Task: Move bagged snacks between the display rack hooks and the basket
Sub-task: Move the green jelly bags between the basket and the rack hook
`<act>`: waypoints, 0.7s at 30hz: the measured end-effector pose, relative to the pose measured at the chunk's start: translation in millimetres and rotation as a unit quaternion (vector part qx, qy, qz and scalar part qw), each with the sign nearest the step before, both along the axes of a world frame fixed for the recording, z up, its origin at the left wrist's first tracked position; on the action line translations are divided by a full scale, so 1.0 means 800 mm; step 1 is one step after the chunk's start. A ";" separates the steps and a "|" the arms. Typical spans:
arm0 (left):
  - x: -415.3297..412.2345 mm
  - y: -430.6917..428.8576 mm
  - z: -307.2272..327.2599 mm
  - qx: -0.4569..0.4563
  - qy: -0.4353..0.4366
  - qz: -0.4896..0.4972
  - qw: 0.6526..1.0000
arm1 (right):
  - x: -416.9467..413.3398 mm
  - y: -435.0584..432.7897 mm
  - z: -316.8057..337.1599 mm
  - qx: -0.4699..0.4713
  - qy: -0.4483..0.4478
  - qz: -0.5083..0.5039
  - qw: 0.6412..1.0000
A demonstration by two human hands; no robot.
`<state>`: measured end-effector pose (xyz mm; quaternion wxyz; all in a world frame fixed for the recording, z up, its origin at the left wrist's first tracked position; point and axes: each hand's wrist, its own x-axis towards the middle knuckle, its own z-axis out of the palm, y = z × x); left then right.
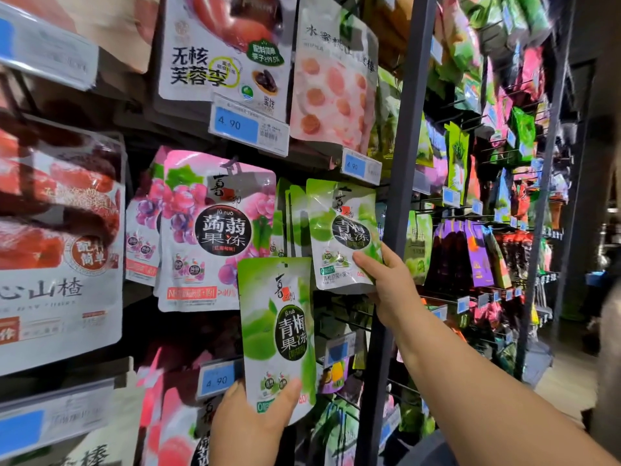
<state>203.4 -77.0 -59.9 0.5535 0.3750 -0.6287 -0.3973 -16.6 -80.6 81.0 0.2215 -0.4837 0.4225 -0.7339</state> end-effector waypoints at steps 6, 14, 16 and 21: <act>0.001 0.000 -0.001 -0.001 0.006 0.003 1.000 | -0.002 0.001 0.003 0.002 -0.016 0.013 1.000; 0.002 0.000 0.002 0.004 -0.010 0.017 1.000 | -0.014 -0.007 0.008 -0.010 -0.055 -0.001 0.998; 0.002 0.000 0.004 0.004 -0.010 0.017 1.000 | -0.015 -0.007 0.009 -0.001 -0.058 0.000 0.998; -0.002 -0.003 0.003 -0.002 -0.007 0.012 1.000 | -0.009 -0.010 0.014 0.021 -0.042 -0.003 0.999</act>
